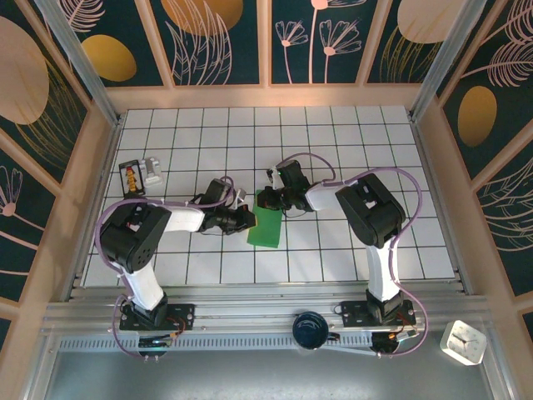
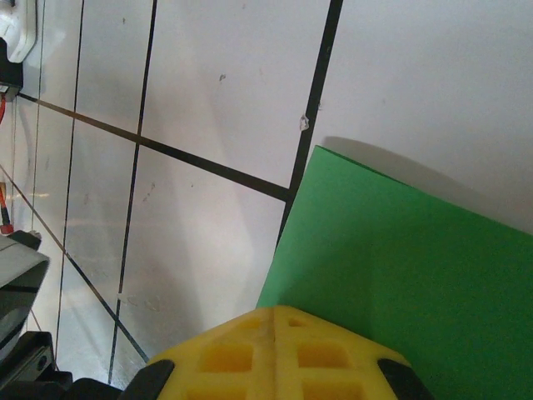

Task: Fold a paper plane with a square sheet of paper (pick it up from the middle)
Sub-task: First fold in half a square sheet of paper at the center of the table.

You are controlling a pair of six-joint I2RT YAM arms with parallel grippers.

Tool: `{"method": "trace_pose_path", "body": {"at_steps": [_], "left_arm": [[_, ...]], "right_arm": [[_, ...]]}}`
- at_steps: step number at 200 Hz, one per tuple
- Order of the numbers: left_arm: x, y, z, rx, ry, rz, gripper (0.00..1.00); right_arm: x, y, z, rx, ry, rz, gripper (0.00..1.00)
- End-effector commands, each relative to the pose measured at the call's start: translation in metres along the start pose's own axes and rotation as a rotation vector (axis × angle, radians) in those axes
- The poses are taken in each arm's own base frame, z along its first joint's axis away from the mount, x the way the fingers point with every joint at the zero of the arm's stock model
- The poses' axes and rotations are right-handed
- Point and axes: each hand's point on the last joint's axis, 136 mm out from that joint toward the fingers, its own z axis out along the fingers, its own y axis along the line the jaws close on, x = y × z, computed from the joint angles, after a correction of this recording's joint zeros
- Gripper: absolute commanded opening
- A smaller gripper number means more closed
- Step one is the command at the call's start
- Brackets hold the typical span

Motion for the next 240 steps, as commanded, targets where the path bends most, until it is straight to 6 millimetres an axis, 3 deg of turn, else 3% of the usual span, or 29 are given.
{"method": "trace_pose_path", "body": {"at_steps": [1, 63, 240], "left_arm": [[0.000, 0.004, 0.002, 0.004, 0.014, 0.001, 0.00], [0.032, 0.024, -0.002, -0.045, 0.115, 0.007, 0.00], [0.108, 0.034, -0.010, -0.030, 0.293, 0.033, 0.00]], "right_arm": [[0.023, -0.037, 0.005, 0.107, 0.048, 0.057, 0.00], [0.031, -0.050, 0.005, 0.164, 0.066, 0.102, 0.00], [0.042, -0.068, 0.005, 0.239, 0.064, 0.182, 0.00]]}}
